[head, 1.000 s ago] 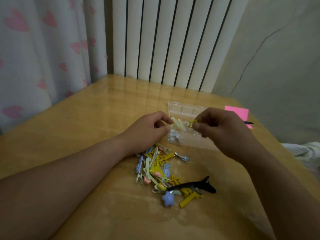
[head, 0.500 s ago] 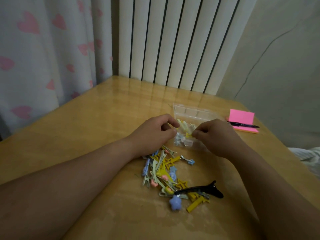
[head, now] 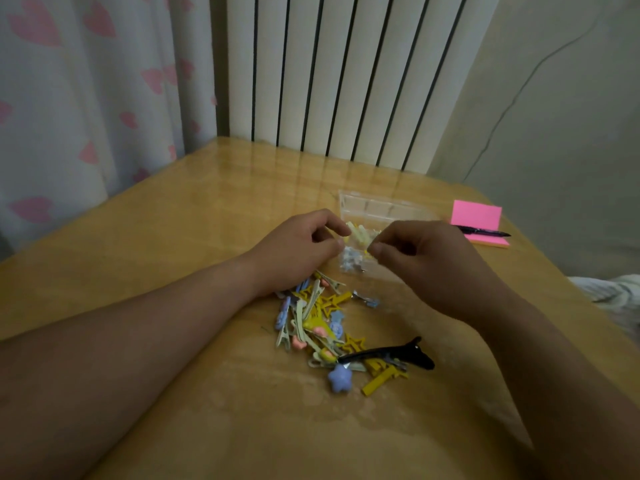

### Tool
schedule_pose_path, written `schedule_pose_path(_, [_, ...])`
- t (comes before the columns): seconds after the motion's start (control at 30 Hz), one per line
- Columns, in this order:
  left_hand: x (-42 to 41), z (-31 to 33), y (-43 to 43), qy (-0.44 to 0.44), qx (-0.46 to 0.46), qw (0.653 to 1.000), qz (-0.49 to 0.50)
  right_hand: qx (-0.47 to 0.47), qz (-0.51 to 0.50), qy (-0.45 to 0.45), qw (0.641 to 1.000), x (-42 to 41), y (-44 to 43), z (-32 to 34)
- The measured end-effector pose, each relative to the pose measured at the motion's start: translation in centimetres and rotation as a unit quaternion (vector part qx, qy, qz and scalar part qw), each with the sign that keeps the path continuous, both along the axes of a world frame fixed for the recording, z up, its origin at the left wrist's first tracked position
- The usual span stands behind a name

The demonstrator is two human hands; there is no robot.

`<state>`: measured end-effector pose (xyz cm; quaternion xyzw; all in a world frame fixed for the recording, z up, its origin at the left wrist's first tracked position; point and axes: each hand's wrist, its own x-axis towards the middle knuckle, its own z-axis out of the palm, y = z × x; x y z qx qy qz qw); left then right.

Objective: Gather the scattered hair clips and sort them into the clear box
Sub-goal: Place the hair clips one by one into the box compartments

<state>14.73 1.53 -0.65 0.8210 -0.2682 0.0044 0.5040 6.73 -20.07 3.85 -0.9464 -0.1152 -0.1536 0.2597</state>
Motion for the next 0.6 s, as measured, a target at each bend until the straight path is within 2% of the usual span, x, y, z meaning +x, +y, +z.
schedule_pose_path(0.13, [0.0,0.0,0.1,0.002,0.000,1.000,-0.002,-0.046,0.075,0.153,0.984,-0.9,0.7,0.9])
schedule_pose_path(0.2, [0.1,-0.1,0.1,0.004,-0.003,1.000,-0.001,-0.075,0.090,0.185,0.976,-1.2,0.9,1.0])
schedule_pose_path(0.6, [0.1,-0.2,0.1,0.008,-0.008,1.000,-0.005,-0.154,0.087,0.132,0.975,-1.0,2.2,-0.6])
